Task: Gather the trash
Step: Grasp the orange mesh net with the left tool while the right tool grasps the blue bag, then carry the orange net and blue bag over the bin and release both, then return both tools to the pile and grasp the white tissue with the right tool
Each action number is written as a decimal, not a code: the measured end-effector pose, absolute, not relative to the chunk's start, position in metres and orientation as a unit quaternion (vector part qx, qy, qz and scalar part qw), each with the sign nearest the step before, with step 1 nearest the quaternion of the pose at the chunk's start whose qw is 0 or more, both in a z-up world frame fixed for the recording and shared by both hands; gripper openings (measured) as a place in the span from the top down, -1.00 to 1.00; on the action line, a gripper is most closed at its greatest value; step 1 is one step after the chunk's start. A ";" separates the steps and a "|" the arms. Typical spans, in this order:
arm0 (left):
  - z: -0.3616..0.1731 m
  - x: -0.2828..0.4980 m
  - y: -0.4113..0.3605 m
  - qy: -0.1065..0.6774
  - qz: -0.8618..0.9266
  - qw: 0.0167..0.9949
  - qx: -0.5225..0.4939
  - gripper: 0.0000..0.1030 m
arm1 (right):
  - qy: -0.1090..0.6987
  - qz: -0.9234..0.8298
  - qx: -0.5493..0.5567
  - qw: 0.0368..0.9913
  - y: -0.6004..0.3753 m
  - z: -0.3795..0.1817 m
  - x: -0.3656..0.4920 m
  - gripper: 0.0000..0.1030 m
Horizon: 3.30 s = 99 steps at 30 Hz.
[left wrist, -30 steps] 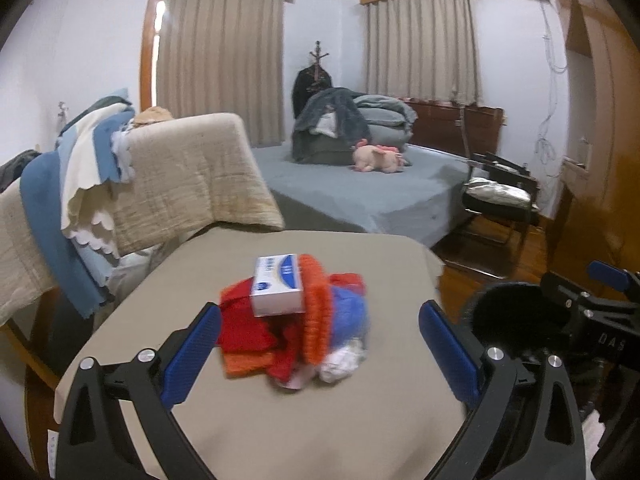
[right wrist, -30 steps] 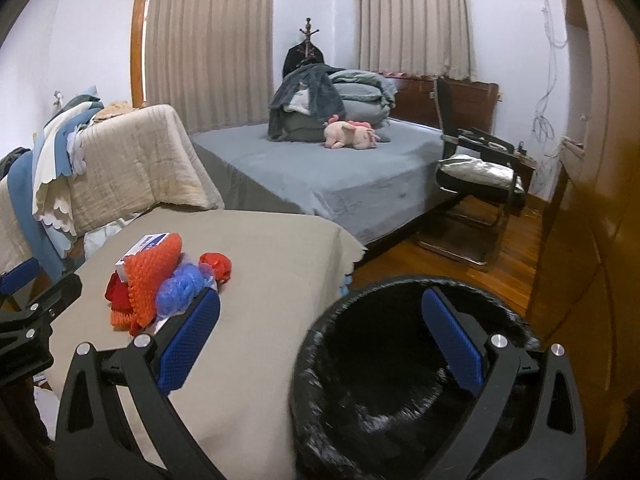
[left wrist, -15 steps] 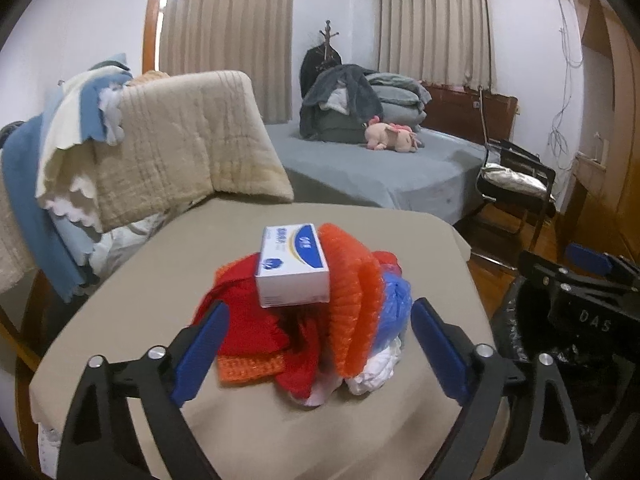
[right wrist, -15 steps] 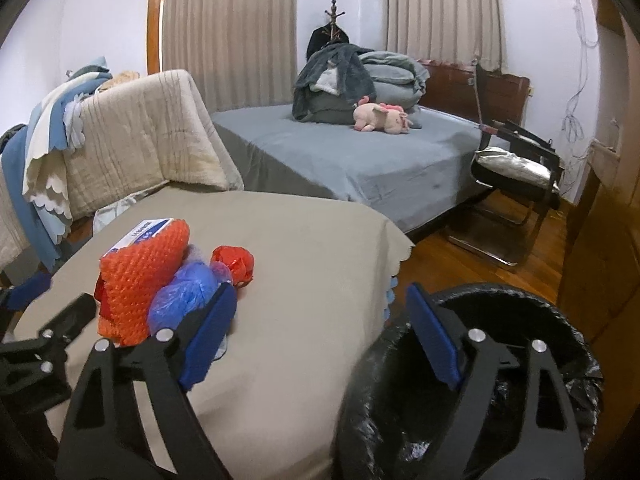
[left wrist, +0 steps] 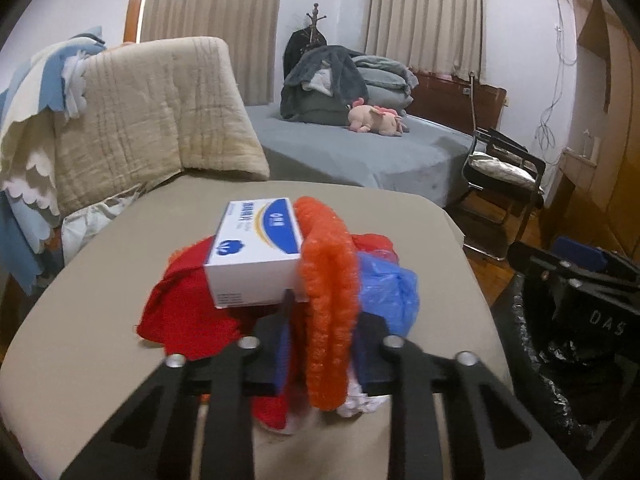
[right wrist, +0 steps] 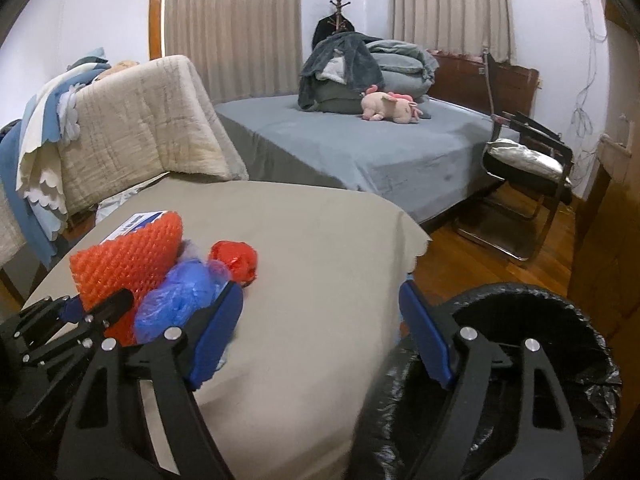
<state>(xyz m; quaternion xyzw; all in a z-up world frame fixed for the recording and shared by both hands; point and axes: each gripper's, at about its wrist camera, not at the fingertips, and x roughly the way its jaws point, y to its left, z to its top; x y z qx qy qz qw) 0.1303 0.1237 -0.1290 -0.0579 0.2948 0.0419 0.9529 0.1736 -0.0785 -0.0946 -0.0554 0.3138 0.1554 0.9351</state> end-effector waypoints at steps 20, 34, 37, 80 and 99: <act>-0.135 0.115 0.172 0.291 0.047 0.953 -0.069 0.72 | 0.357 0.246 -0.062 0.899 0.004 -0.121 0.178 -0.50; -0.122 0.113 0.171 0.274 0.031 0.958 -0.077 0.72 | 0.359 0.323 -0.022 0.875 0.003 -0.111 0.175 0.44; -0.109 0.111 0.165 0.260 0.022 0.963 -0.074 0.73 | 0.344 0.325 -0.010 0.881 -0.006 -0.095 0.173 0.44; -0.113 0.127 -0.073 0.303 -0.250 0.919 -0.026 -0.14 | 0.337 -0.023 0.022 0.941 -0.318 -0.094 0.105 -0.50; -0.106 0.088 0.104 0.272 -0.017 0.962 -0.032 -0.75 | 0.312 0.136 -0.009 0.940 -0.156 -0.086 0.125 -0.87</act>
